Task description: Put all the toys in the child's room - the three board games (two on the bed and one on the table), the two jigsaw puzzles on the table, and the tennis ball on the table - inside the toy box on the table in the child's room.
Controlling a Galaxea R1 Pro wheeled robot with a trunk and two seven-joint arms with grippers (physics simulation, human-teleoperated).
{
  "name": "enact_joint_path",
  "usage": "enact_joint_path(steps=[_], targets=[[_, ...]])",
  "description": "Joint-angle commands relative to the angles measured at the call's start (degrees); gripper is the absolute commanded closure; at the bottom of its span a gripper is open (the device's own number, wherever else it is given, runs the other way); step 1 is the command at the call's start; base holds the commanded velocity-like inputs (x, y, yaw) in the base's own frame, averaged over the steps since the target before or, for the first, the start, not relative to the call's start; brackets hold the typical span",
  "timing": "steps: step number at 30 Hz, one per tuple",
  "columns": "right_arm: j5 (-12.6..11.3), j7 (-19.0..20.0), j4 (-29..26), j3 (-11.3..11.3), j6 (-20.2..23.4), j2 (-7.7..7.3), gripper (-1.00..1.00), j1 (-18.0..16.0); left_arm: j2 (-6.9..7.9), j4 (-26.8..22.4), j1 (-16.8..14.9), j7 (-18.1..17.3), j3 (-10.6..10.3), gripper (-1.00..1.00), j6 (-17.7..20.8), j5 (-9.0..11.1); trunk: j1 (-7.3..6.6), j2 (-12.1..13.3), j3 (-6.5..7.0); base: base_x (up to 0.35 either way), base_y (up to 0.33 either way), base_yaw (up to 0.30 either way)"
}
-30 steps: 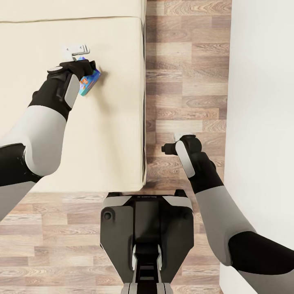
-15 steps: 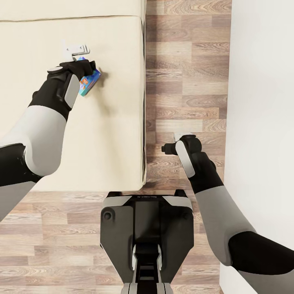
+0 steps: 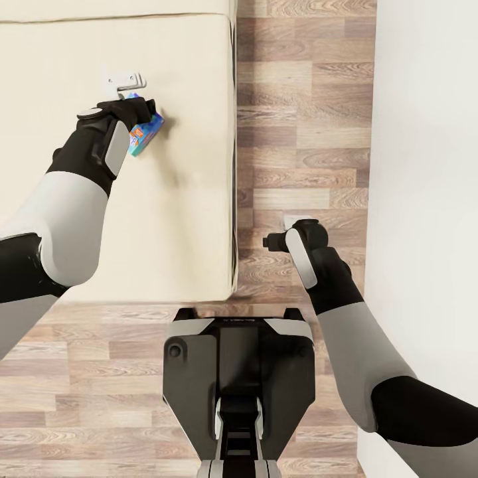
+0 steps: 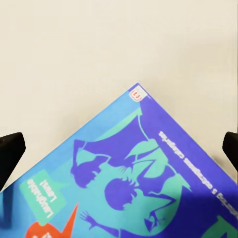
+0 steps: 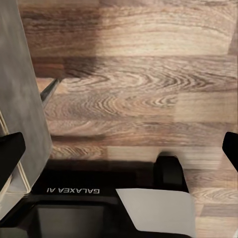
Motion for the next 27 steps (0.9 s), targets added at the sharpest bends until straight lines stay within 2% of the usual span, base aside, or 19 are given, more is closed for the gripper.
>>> enact_joint_path(steps=[1,27], targets=[[-0.6,-0.6,0.0,0.0,0.1,0.0,-1.0,0.0,-0.07,1.3,0.0,-0.1,0.4,-1.0,0.4,-0.6,0.03,-0.1,-0.06,-0.2,0.0,0.0],[-0.6,-0.6,-0.9,-0.1,0.1,0.0,-1.0,0.0,-0.07,1.1,0.0,-0.3,0.5,-1.0,0.6,-0.5,0.03,-0.1,-0.06,-0.053,0.0,0.0]])
